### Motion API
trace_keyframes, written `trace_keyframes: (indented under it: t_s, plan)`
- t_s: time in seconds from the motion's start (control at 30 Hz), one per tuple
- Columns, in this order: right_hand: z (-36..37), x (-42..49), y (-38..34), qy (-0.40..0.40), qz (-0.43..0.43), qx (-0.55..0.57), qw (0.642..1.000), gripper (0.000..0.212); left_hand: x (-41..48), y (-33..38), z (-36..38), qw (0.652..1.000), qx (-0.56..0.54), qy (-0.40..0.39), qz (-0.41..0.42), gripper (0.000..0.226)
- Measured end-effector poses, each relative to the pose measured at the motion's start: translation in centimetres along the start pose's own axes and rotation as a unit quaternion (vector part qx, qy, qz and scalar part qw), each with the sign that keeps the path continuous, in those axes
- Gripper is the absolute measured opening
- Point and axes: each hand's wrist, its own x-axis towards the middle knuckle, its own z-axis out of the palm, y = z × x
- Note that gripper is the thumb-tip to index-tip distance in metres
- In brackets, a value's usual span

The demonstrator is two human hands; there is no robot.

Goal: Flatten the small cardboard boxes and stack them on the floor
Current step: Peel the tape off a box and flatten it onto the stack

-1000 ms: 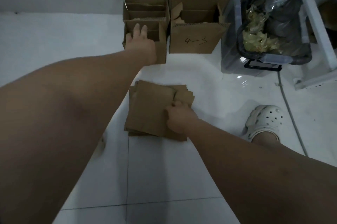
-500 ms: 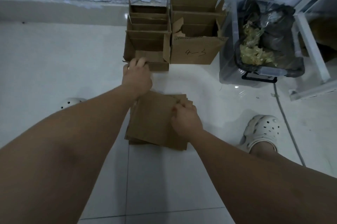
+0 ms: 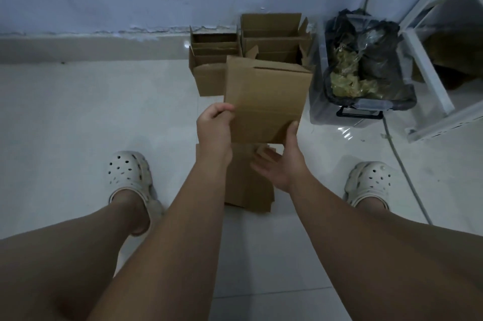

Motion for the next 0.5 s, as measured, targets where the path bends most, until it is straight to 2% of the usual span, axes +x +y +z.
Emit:
trace_keyframes:
  t_s: [0.1, 0.2, 0.27, 0.3, 0.33, 0.4, 0.5]
  plan:
    - [-0.7, -1.5, -0.9, -0.059, 0.003, 0.174, 0.983, 0.092, -1.1, -0.5, -0.9, 0.995, -0.065, -0.002, -0.077, 0.033]
    - [-1.5, -3.0, -1.5, -0.100, 0.011, 0.201, 0.974, 0.103, -1.8, -1.2, -1.7, 0.983, -0.114, -0.009, -0.142, 0.039]
    - [-2.3, -3.7, -1.3, -0.113, 0.030, 0.201, 0.973, 0.093, -2.2, -1.9, -2.2, 0.975, -0.127, -0.023, -0.179, 0.040]
    - [-2.6, -4.1, -1.1, -0.127, 0.043, 0.196, 0.971, 0.083, -2.5, -2.0, -2.4, 0.970, -0.142, -0.024, -0.195, 0.033]
    - [-2.8, -4.4, -0.9, -0.142, 0.058, 0.188, 0.970, 0.075, -2.7, -2.3, -2.6, 0.963, -0.168, -0.023, -0.208, 0.025]
    - [-3.5, -4.7, -0.5, -0.163, 0.074, 0.162, 0.971, 0.068, -3.2, -2.9, -2.7, 0.946, -0.220, -0.008, -0.239, 0.025]
    - [-4.4, -4.6, -0.5, -0.164, 0.049, 0.134, 0.976, 0.050, -3.8, -3.8, -2.4, 0.933, -0.214, 0.012, -0.290, 0.025]
